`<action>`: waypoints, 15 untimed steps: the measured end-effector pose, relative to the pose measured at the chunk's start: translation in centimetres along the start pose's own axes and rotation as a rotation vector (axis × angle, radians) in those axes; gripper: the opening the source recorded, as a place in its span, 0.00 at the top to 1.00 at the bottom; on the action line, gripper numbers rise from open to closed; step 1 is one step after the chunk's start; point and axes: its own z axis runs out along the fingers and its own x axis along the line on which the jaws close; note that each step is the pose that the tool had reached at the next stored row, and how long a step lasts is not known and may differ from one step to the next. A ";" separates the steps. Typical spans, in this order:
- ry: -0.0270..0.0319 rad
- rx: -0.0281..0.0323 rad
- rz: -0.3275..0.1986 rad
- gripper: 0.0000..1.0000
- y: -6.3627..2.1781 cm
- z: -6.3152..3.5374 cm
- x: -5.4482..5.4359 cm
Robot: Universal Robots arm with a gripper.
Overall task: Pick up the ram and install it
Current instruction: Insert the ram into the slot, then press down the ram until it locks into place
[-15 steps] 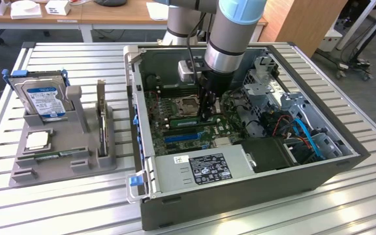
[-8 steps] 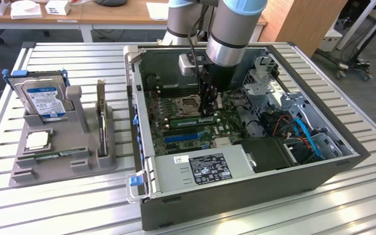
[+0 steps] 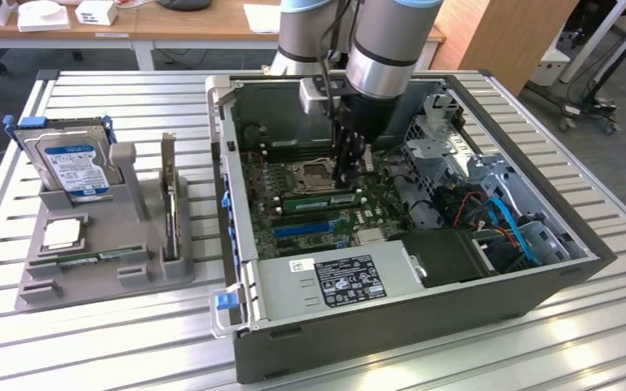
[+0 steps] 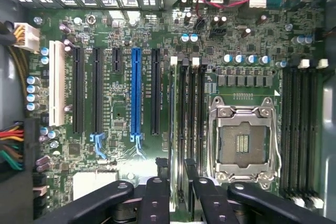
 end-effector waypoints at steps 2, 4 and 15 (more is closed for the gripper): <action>0.0001 0.0000 0.000 0.75 0.02 -0.36 0.0; 0.0000 0.0000 0.000 0.75 0.03 -0.73 0.0; 0.0000 0.0000 0.000 0.75 0.07 -1.73 0.0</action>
